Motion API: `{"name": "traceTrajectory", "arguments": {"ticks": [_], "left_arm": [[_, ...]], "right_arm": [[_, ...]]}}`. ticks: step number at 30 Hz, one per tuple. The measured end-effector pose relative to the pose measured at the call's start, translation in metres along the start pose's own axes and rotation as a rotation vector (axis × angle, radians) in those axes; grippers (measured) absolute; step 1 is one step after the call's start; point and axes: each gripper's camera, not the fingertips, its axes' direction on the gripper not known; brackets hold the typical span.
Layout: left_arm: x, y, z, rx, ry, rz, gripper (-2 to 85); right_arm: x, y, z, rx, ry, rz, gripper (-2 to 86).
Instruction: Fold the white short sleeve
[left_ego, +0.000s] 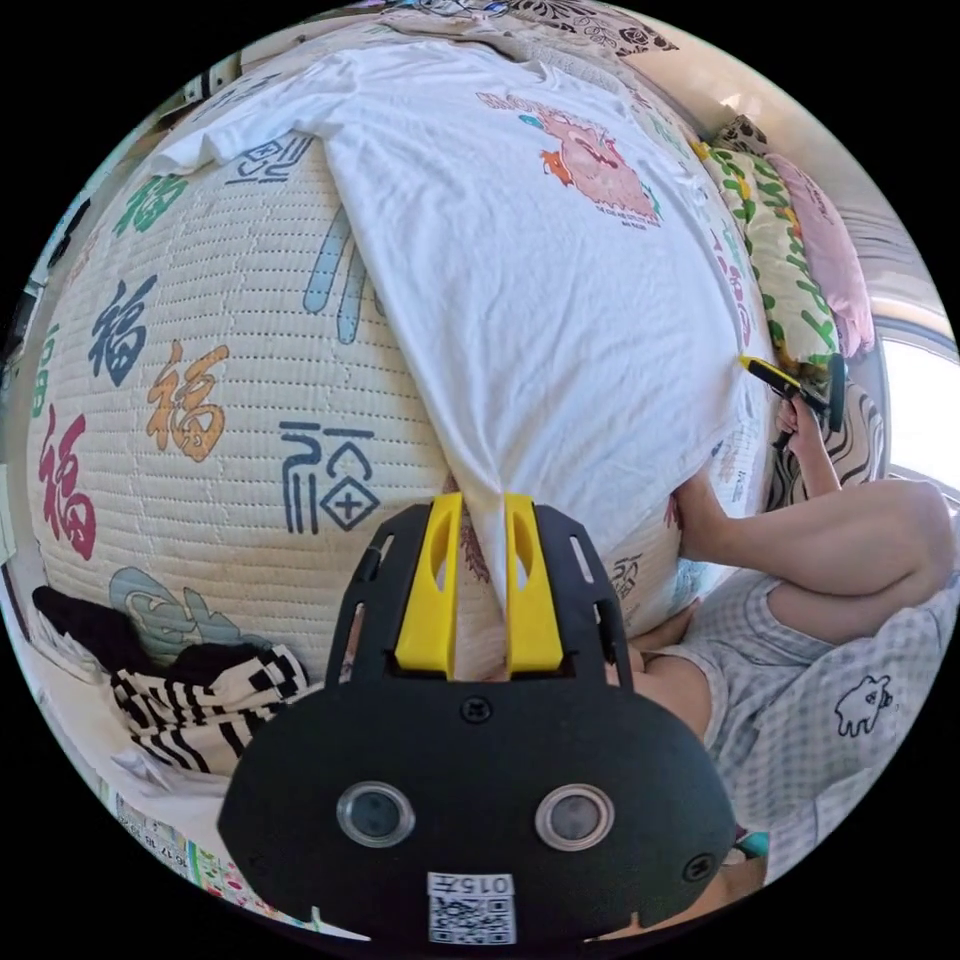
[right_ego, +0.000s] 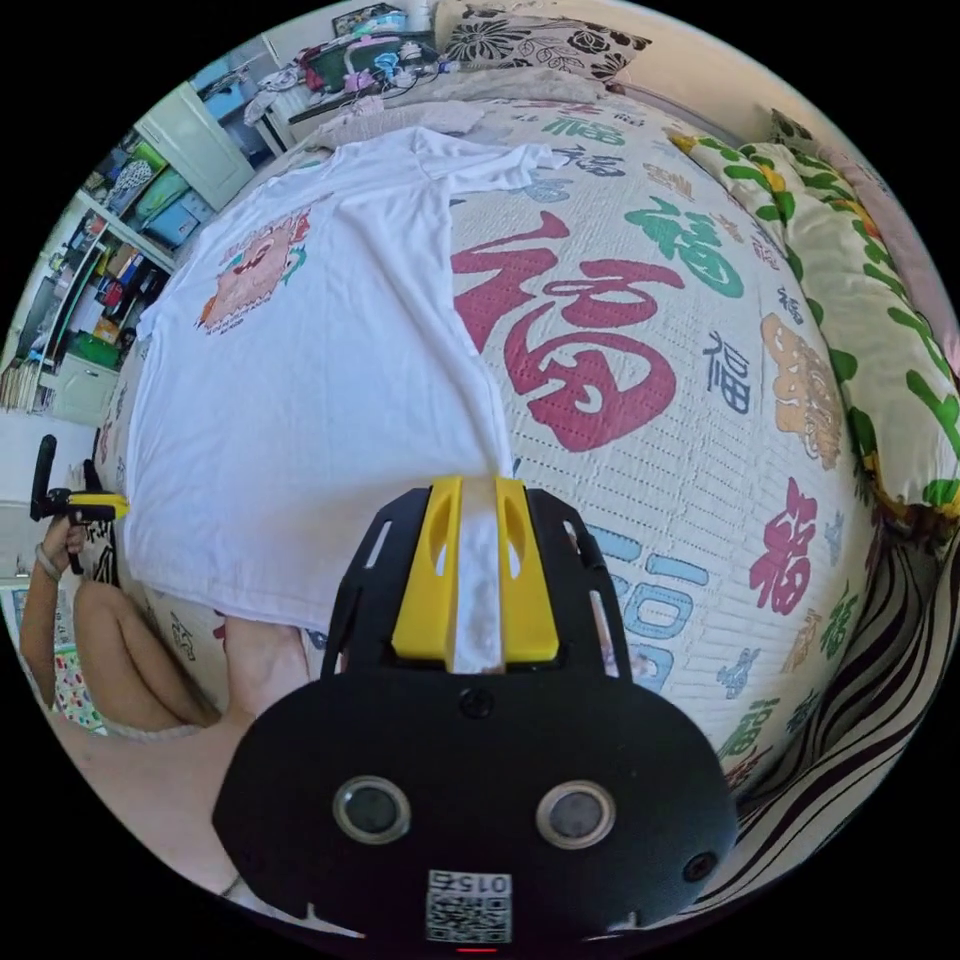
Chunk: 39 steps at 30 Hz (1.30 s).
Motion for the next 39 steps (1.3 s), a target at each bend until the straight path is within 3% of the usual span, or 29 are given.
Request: {"name": "traceTrajectory", "arguments": {"ticks": [6, 10, 15, 16, 22, 28, 33, 39], "left_arm": [[0.014, -0.003, 0.014, -0.083, 0.037, 0.045, 10.6], [0.021, -0.034, 0.054, -0.251, 0.058, 0.045, 10.6], [0.031, -0.062, 0.068, -0.281, 0.032, 0.032, 8.4], [0.032, -0.068, 0.071, -0.285, 0.024, 0.021, 6.2], [0.051, -0.085, 0.076, -0.296, 0.002, 0.048, -0.4], [0.069, -0.108, 0.101, -0.27, -0.104, 0.085, 0.9], [0.073, -0.13, 0.11, -0.354, -0.033, 0.1, 6.1], [0.068, -0.159, 0.091, -0.413, -0.071, 0.058, 7.8]], "right_arm": [[0.042, 0.02, -0.011, -0.101, -0.21, -0.002, 9.3], [0.034, 0.02, 0.013, -0.238, -0.177, -0.103, 9.0], [0.038, 0.016, 0.015, -0.241, -0.096, -0.114, 4.1], [0.043, 0.015, 0.014, -0.246, -0.132, -0.114, 0.6], [0.068, 0.012, -0.003, -0.294, -0.275, -0.111, -0.8], [0.063, 0.008, 0.013, -0.329, -0.132, -0.168, 0.3], [0.088, 0.005, 0.001, -0.336, -0.221, -0.061, 6.0], [0.14, -0.019, -0.049, -0.04, -0.26, 0.201, 6.4]]}}
